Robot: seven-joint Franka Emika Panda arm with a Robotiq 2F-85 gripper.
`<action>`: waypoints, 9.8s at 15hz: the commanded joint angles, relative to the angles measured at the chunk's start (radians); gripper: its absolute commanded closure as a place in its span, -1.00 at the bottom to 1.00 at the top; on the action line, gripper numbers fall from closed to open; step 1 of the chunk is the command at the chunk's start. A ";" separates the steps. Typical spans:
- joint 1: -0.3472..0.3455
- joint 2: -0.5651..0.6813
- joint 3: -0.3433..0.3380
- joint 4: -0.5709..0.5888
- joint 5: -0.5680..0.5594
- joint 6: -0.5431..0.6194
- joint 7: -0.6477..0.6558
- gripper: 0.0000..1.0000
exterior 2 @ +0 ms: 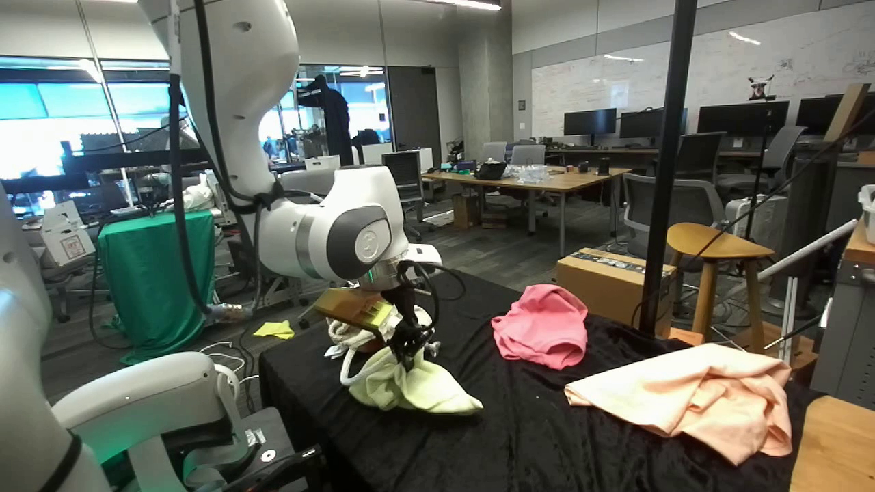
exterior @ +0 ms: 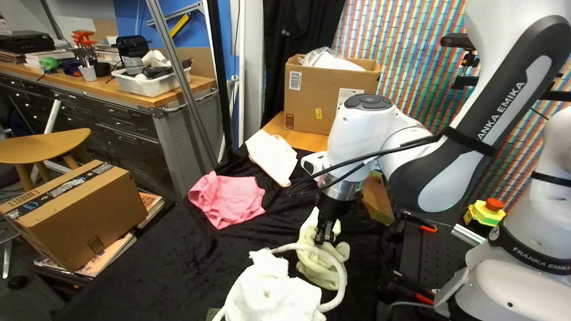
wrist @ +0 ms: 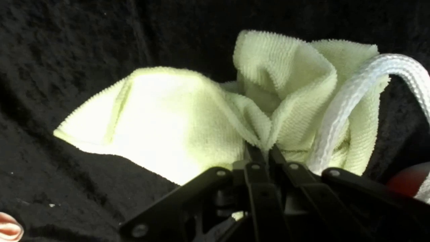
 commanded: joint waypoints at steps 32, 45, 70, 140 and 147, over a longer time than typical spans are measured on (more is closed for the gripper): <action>0.061 0.074 0.053 0.258 0.336 -0.181 -0.373 -0.92; 0.053 -0.010 -0.011 0.318 0.249 -0.203 -0.263 -1.00; -0.021 0.674 -0.130 1.337 0.166 -0.692 -0.320 -1.00; 0.185 0.152 0.079 0.553 0.193 -0.605 -0.287 0.85; 0.172 0.282 0.046 0.632 0.177 -0.618 -0.287 0.81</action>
